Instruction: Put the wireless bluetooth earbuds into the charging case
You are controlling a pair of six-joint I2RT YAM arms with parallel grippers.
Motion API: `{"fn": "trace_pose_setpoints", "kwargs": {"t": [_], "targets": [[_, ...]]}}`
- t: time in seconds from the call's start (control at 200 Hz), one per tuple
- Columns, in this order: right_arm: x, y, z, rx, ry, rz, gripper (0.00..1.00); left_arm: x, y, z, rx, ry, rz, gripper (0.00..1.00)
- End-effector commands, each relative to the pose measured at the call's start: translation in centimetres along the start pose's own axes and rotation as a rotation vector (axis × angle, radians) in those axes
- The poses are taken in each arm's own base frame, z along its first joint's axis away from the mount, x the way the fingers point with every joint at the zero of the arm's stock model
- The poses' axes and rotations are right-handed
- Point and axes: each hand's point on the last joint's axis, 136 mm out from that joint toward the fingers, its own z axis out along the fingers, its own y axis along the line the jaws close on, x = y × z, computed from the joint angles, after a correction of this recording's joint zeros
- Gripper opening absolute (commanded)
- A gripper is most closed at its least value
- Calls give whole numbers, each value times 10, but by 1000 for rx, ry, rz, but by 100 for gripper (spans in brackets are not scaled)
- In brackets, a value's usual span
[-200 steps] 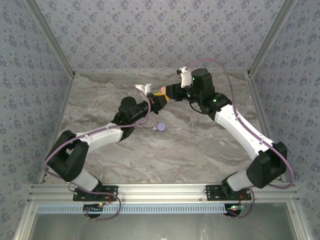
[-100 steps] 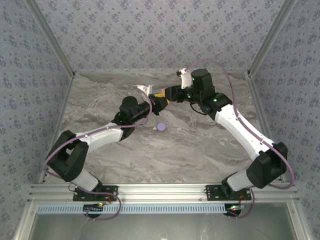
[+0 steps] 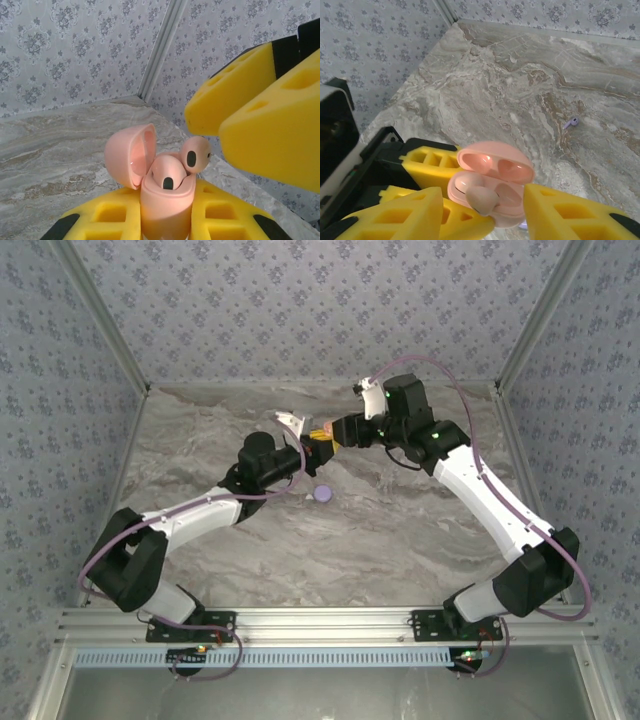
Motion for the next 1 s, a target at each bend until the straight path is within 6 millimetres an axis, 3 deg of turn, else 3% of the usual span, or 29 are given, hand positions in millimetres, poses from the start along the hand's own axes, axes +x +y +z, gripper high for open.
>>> {"fn": "trace_pose_setpoints", "kwargs": {"t": [0.0,0.994], "targets": [[-3,3,-13,2,8,-20,46,-20,-12,-5,18,-45,53,6],[6,-24,-11,99,34,12,46,-26,-17,-8,34,-71,64,5]]}}
